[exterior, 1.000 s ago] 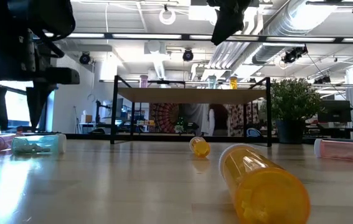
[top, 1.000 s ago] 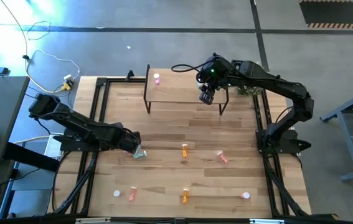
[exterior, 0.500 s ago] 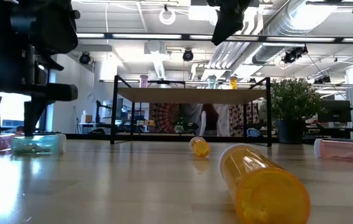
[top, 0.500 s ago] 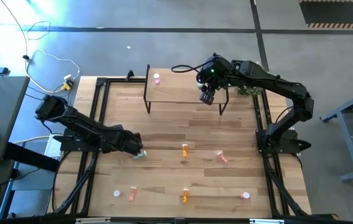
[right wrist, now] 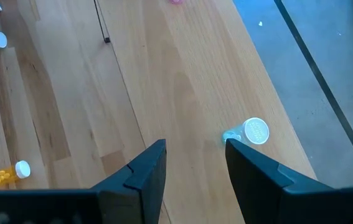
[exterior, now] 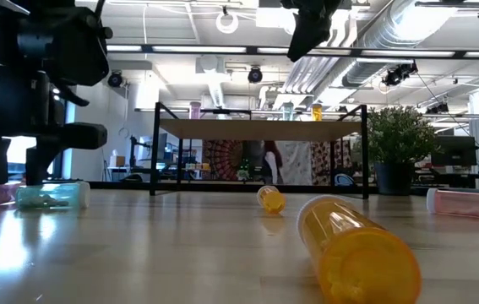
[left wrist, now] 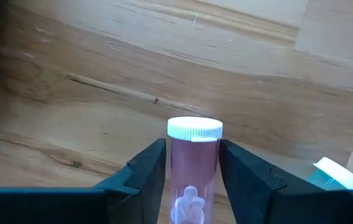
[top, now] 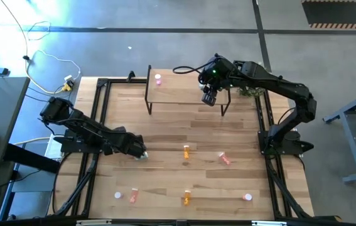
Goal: Pick and place medicine bottles onto shelf by color
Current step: Put the top violet pill bottle aligned with the other violet pill bottle on the shelf
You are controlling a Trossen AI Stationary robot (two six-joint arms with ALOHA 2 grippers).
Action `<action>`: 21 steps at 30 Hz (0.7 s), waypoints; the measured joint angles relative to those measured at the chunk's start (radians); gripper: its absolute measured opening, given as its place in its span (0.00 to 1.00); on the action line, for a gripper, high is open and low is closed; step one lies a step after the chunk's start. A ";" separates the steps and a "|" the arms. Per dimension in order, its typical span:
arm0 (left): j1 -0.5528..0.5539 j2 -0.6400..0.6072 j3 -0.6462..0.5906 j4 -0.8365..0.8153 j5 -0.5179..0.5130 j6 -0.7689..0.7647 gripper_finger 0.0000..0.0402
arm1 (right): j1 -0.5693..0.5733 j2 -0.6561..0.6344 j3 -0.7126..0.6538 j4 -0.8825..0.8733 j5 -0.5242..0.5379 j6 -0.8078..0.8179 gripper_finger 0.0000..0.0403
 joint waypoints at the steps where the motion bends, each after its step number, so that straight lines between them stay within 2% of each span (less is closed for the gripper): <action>1: 0.000 0.000 0.000 0.000 0.000 0.004 0.31 | 0.000 0.000 0.000 0.000 -0.001 0.000 0.39; 8: 0.000 0.000 0.000 0.000 0.000 0.042 0.23 | 0.000 0.000 0.000 0.001 -0.002 0.000 0.39; 21: 0.000 -0.026 0.044 0.007 0.000 0.146 0.22 | 0.000 0.000 0.000 -0.003 -0.012 0.014 0.39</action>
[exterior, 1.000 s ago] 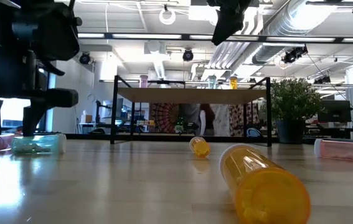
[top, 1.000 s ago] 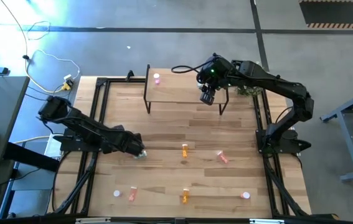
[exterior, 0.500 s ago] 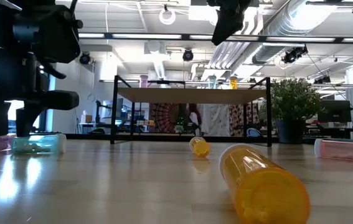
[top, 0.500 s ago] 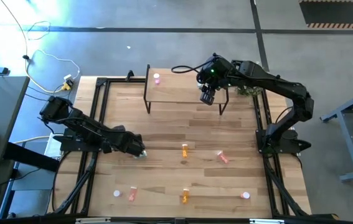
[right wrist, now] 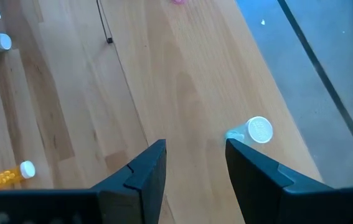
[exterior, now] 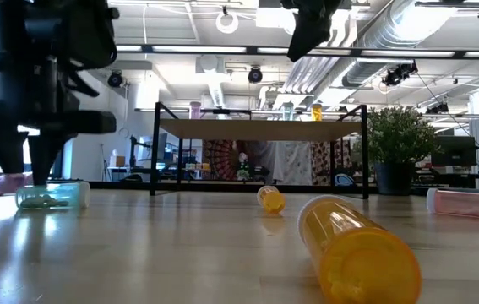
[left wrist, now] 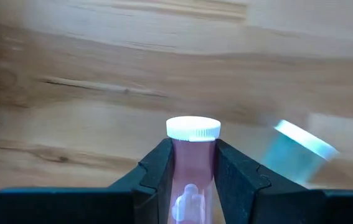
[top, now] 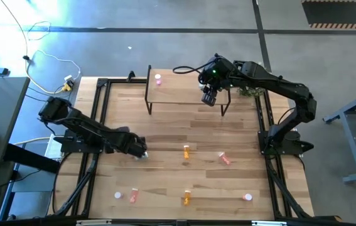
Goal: Pick and place medicine bottles onto shelf by color
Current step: Put the top violet pill bottle aligned with the other violet pill bottle on the shelf
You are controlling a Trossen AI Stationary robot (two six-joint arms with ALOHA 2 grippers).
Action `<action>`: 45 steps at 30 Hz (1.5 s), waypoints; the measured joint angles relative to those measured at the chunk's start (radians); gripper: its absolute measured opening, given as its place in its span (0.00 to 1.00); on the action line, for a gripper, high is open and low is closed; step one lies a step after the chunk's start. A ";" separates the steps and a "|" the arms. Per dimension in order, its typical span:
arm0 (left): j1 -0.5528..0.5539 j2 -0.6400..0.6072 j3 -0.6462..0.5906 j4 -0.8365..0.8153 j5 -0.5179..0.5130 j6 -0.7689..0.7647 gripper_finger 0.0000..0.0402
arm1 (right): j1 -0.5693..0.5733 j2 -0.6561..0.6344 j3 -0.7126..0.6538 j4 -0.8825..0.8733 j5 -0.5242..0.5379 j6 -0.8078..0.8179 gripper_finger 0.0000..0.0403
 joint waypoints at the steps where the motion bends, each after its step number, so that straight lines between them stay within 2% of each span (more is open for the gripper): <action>1: 0.000 -0.010 0.006 0.001 -0.006 0.015 0.22 | 0.001 0.000 0.000 -0.001 -0.001 0.011 0.39; 7: 0.000 -0.107 0.036 -0.004 -0.072 0.081 0.22 | 0.001 0.000 0.000 0.000 -0.042 0.050 0.39; 15: 0.000 -0.249 0.073 0.000 -0.303 0.203 0.22 | 0.001 0.000 0.000 0.000 -0.043 0.111 0.39; 22: 0.003 -0.328 0.084 0.124 -0.522 0.447 0.23 | 0.001 0.000 0.000 0.010 -0.044 0.214 0.39; 27: 0.039 -0.347 0.084 0.278 -0.619 0.694 0.23 | 0.001 0.000 0.000 0.027 -0.044 0.280 0.39; 39: 0.144 -0.346 0.084 0.653 -0.623 1.284 0.23 | 0.000 0.000 0.000 0.087 -0.038 0.338 0.39; 45: 0.190 -0.346 0.084 0.799 -0.546 1.503 0.23 | 0.002 0.000 0.000 0.159 -0.045 0.372 0.39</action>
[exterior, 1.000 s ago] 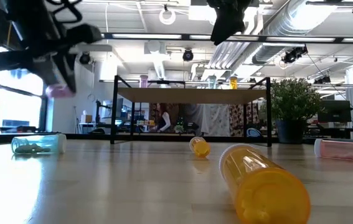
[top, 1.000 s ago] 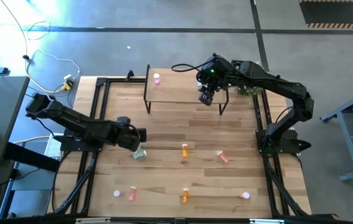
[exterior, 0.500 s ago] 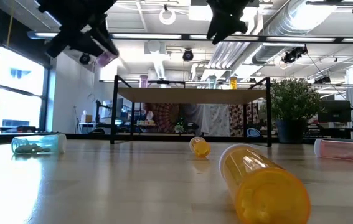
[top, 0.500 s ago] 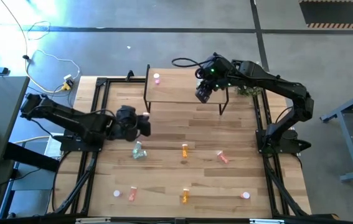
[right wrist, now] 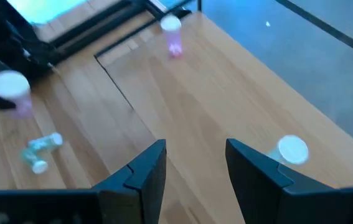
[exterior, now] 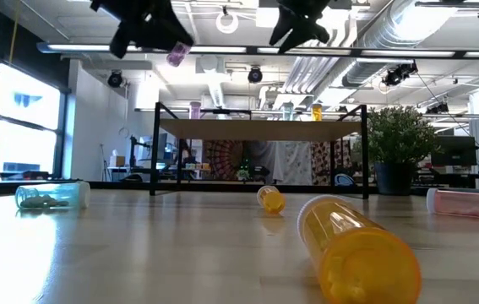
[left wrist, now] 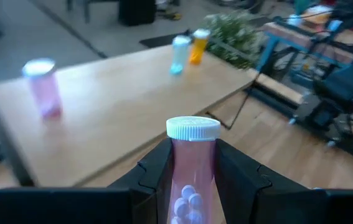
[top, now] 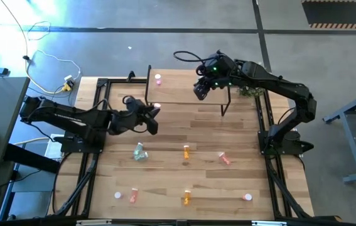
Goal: Pick and place medicine bottles onto shelf by color
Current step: Put the top violet pill bottle aligned with the other violet pill bottle on the shelf
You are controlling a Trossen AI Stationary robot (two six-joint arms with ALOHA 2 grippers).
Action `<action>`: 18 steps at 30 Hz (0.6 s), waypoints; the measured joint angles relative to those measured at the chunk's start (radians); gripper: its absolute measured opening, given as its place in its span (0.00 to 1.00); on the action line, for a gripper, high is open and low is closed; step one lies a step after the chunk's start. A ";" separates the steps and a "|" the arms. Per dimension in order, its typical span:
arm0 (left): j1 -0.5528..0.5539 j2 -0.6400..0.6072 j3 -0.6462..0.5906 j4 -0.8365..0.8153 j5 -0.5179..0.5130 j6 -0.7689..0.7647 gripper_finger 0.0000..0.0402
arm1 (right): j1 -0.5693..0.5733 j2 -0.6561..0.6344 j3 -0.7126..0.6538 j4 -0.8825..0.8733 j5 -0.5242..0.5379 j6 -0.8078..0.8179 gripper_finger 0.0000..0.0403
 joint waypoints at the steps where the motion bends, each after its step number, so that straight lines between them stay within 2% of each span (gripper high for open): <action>1: 0.009 0.000 0.000 0.026 0.027 0.026 0.23 | 0.003 0.000 0.000 0.014 -0.017 0.000 0.39; 9: 0.080 0.000 0.000 0.232 0.257 0.167 0.23 | 0.007 0.000 0.000 0.152 -0.217 -0.035 0.39; 14: 0.117 0.000 0.000 0.318 0.312 0.241 0.23 | 0.007 0.000 0.000 0.268 -0.370 -0.083 0.39; 18: 0.139 0.000 0.000 0.357 0.314 0.303 0.23 | 0.008 0.000 0.000 0.359 -0.421 -0.094 0.39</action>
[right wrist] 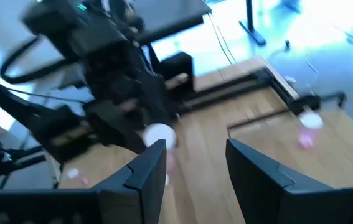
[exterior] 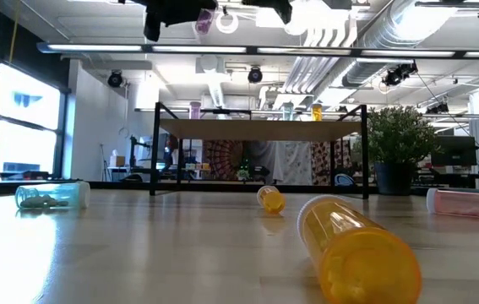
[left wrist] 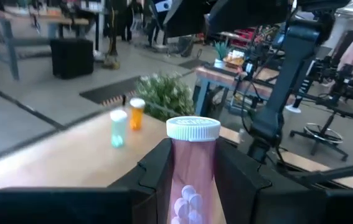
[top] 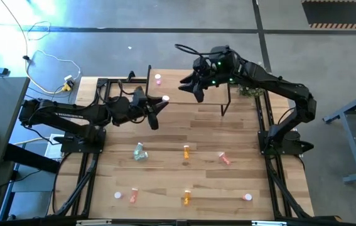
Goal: Pick and place medicine bottles onto shelf by color
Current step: Put the top violet pill bottle aligned with the other violet pill bottle on the shelf
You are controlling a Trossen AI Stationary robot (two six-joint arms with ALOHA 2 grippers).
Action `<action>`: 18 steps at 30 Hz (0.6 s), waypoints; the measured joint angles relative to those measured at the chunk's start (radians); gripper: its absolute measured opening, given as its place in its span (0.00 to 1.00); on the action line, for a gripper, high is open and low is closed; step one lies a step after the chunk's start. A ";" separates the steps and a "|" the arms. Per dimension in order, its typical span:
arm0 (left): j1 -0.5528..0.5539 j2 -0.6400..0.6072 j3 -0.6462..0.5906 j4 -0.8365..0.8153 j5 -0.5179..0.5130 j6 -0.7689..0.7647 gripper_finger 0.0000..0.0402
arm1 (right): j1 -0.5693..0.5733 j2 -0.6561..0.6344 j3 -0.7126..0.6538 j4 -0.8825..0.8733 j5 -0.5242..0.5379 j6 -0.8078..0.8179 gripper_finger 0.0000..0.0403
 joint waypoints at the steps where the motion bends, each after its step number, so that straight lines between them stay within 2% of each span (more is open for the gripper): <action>1: 0.005 0.000 0.000 0.008 -0.001 0.032 0.23 | 0.000 0.000 0.000 0.018 -0.013 0.000 0.39; 8: 0.024 0.010 0.000 0.018 -0.049 0.205 0.23 | -0.009 0.000 0.000 0.126 -0.048 0.052 0.45; 12: 0.024 0.010 0.000 0.017 -0.082 0.245 0.23 | -0.021 0.000 0.000 0.192 -0.048 0.163 0.50; 18: 0.024 0.010 0.000 0.002 -0.129 0.294 0.23 | -0.048 0.000 0.000 0.255 -0.087 0.269 0.51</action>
